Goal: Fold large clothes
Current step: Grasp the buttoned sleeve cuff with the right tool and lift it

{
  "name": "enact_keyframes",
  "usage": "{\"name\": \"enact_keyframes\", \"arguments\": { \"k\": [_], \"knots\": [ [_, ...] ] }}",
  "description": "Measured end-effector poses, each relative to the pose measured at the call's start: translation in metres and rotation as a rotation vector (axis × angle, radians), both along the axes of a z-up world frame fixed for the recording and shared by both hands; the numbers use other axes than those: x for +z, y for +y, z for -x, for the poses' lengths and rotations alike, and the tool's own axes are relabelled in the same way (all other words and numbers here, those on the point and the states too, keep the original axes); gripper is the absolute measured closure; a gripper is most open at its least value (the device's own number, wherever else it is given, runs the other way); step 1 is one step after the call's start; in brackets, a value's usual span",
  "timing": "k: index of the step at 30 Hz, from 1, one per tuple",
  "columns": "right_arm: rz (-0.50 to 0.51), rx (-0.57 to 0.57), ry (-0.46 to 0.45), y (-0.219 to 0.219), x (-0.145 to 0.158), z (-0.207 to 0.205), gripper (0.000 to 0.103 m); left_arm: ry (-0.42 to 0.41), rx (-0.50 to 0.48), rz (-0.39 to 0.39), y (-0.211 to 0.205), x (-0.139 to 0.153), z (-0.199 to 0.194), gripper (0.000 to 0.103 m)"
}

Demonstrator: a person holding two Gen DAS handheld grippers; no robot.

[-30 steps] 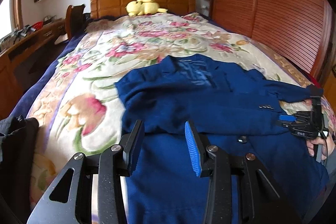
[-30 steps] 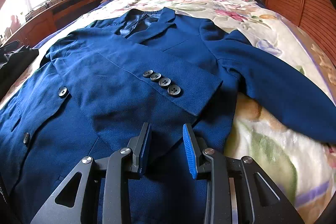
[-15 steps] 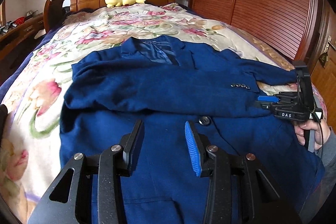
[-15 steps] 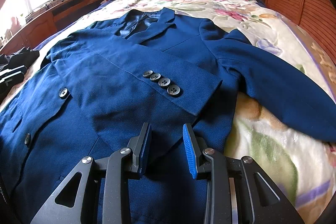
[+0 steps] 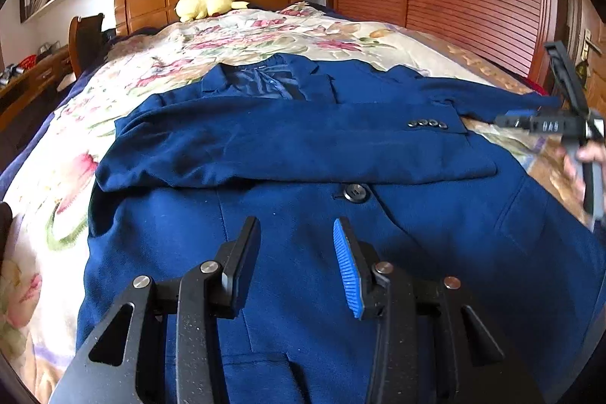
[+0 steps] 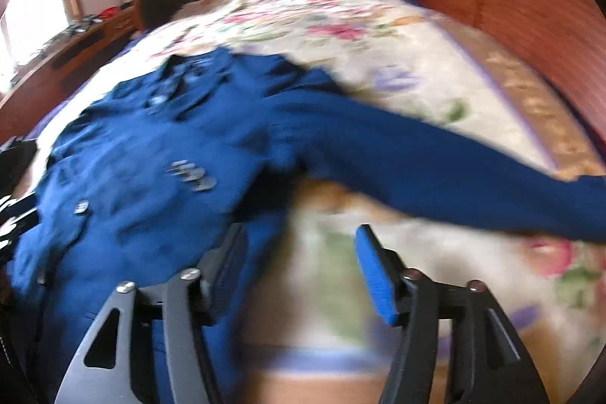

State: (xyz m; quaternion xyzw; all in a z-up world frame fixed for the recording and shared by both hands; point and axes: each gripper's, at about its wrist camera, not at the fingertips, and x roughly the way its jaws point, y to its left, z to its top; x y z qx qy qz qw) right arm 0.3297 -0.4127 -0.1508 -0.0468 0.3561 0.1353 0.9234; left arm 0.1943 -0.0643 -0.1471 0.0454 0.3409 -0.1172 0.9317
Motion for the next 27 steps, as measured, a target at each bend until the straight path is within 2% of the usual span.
{"name": "enact_keyframes", "arguments": {
  "k": [2, 8, 12, 15, 21, 24, 27],
  "knots": [
    [0.037, -0.07, -0.015, -0.025, 0.009, -0.003, 0.035, -0.01, -0.006, -0.002, 0.0, 0.0, 0.002, 0.062],
    [0.06, -0.279, 0.0, -0.112, 0.032, -0.02, 0.035, -0.021, -0.017, 0.012, 0.002, 0.001, 0.004, 0.062],
    [0.136, -0.412, 0.0, -0.157, 0.042, -0.029, 0.035, -0.007, -0.013, 0.029, 0.004, -0.001, 0.002, 0.062],
    [0.131, -0.482, 0.02, -0.183, 0.041, -0.03, 0.035, 0.001, -0.011, 0.037, 0.005, -0.002, 0.001, 0.062],
    [0.119, -0.582, 0.073, -0.205, 0.031, -0.031, 0.035, 0.004, -0.008, 0.038, 0.005, -0.002, 0.0, 0.062],
    [0.064, -0.59, 0.122, -0.218, 0.025, -0.044, 0.034, 0.005, -0.008, 0.037, 0.005, -0.003, -0.001, 0.062],
    [0.063, -0.593, 0.112, -0.215, 0.024, -0.044, 0.034, 0.007, -0.005, 0.038, 0.005, -0.003, -0.001, 0.062]
  ]
}}
